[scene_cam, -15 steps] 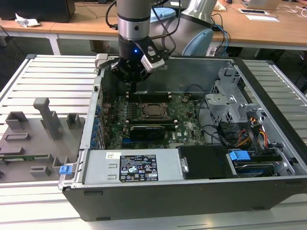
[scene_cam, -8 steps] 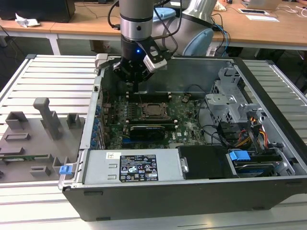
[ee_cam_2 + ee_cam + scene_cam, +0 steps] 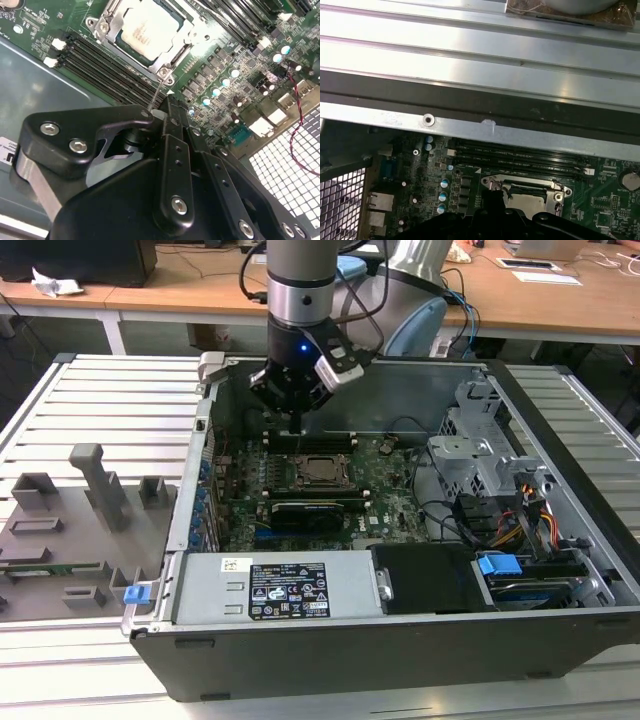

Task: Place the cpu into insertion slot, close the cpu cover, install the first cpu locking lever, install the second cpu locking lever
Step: 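Install the first cpu locking lever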

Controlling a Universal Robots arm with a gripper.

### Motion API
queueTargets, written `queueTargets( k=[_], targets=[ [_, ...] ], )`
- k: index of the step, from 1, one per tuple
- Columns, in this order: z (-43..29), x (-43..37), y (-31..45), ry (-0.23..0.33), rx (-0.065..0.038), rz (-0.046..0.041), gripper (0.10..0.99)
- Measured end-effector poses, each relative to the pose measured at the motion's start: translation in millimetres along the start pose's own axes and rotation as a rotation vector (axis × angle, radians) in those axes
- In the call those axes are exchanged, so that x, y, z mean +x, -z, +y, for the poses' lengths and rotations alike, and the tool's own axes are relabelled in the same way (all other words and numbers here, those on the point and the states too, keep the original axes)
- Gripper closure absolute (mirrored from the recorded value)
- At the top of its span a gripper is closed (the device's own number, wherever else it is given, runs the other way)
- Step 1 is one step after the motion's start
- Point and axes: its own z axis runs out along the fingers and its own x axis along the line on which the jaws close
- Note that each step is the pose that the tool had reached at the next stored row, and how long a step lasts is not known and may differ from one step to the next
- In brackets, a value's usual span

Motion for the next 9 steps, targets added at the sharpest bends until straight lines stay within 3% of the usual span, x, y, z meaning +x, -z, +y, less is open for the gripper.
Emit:
queueTargets(
  k=[9],
  targets=[
    [-1.0, -7.4, -1.7, 0.000, 0.010, 0.0013, 0.980]
  ],
)
